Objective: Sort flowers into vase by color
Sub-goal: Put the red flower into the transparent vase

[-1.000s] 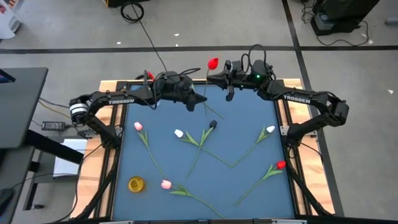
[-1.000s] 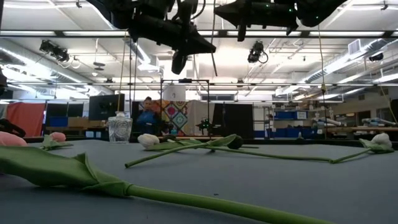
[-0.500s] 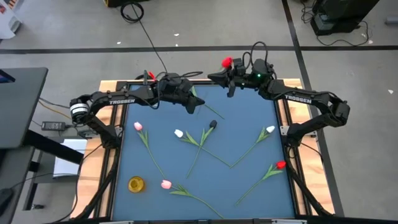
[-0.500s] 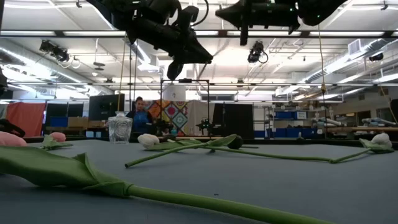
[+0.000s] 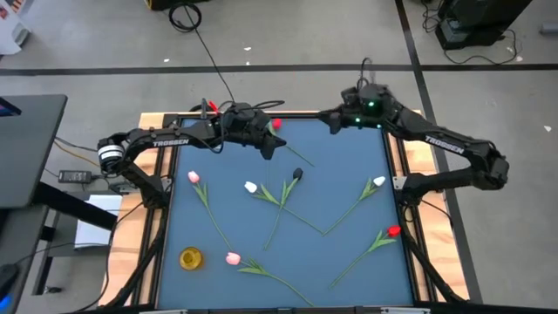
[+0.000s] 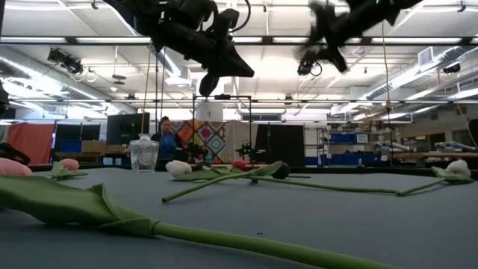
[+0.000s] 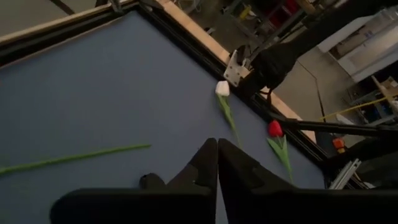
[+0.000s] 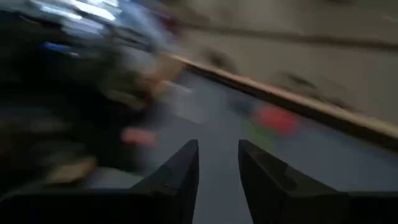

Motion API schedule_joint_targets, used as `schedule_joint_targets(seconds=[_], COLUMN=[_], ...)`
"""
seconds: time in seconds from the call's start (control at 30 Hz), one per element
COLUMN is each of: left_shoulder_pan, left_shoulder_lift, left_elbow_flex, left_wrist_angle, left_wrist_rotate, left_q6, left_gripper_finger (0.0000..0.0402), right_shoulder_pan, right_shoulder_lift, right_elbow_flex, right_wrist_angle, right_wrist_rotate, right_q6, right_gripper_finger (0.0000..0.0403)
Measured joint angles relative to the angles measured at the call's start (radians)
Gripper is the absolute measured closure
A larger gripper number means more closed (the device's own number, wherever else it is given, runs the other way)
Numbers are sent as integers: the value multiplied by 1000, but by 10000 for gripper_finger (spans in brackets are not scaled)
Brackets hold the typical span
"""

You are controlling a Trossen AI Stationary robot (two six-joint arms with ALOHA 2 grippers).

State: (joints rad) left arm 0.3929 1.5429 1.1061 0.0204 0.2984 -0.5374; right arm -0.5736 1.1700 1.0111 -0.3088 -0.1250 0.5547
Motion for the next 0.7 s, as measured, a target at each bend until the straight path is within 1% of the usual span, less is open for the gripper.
schedule_joint_targets(seconds=[0.03,0.07,0.1,0.2,0.23,0.33,0.47,0.6,0.7], left_shoulder_pan=[2,3,2,3,3,19,27,27,27], left_shoulder_lift=[0,-1,-1,10,22,77,118,88,34], left_elbow_flex=[0,0,0,0,0,0,-1,-1,0], left_wrist_angle=[-17,-41,-73,-187,-219,-273,-276,-293,-324], left_wrist_rotate=[-15,-32,-62,-202,-222,-215,-171,-155,-169], left_q6=[-7,-9,-8,-11,-16,-49,-69,-73,-70], left_gripper_finger=[368,361,352,323,311,277,240,226,225], right_shoulder_pan=[0,1,2,2,6,14,22,23,25], right_shoulder_lift=[15,32,50,103,116,133,139,205,292], right_elbow_flex=[-1,-1,-1,-1,-1,-1,-1,-1,-1], right_wrist_angle=[-71,-117,-141,-157,-154,-136,-139,-126,-59], right_wrist_rotate=[39,54,56,32,24,22,46,53,11], right_q6=[4,16,34,78,93,136,155,187,206], right_gripper_finger=[281,281,281,281,281,281,281,281,281])
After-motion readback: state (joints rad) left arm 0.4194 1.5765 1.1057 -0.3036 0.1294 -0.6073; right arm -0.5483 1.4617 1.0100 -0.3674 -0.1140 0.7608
